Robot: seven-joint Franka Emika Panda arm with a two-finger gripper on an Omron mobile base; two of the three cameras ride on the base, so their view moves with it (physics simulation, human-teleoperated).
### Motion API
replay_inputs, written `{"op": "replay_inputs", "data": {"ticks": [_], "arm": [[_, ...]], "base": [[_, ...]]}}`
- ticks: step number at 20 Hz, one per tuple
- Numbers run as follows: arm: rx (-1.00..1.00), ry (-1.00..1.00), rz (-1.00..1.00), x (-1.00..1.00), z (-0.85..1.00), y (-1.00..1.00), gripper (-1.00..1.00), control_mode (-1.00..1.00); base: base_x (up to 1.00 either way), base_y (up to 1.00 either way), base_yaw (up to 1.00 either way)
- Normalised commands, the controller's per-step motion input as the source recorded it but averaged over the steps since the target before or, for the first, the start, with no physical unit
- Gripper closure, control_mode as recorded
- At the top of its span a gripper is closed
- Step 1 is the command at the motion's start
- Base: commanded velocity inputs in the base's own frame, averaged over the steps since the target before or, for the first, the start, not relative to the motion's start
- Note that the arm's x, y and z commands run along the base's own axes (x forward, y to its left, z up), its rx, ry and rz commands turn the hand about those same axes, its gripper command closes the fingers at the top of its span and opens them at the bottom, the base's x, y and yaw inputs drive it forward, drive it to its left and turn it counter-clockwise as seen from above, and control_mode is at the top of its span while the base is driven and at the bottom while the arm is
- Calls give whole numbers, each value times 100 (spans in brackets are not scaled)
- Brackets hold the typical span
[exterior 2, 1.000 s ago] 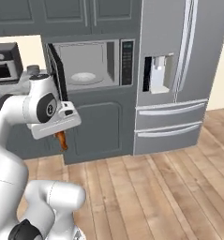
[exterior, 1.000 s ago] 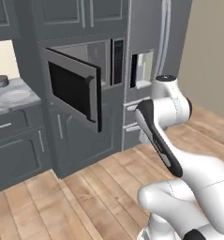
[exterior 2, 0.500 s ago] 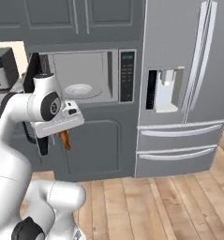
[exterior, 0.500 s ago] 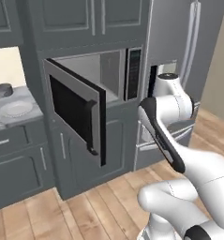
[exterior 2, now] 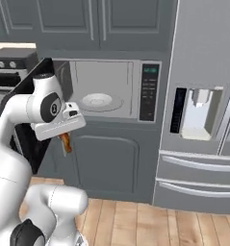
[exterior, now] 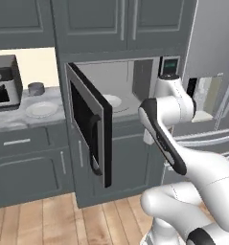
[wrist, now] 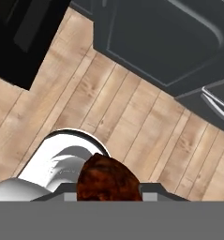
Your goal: Pick the chicken drumstick from the counter and place it in the microwave.
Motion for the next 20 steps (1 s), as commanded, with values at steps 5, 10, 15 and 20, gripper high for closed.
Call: {"op": "replay_inputs", "data": {"ticks": [5,10,15,20], "arm": [[0,0,0,0,0,0,100,100],[0,0,0,0,0,0,100,100],[0,0,0,0,0,0,100,100],[0,0,0,0,0,0,100,100]], "base": [[29,-70,16],[77,-12,13],[60,0,19],[38,2,9]]}}
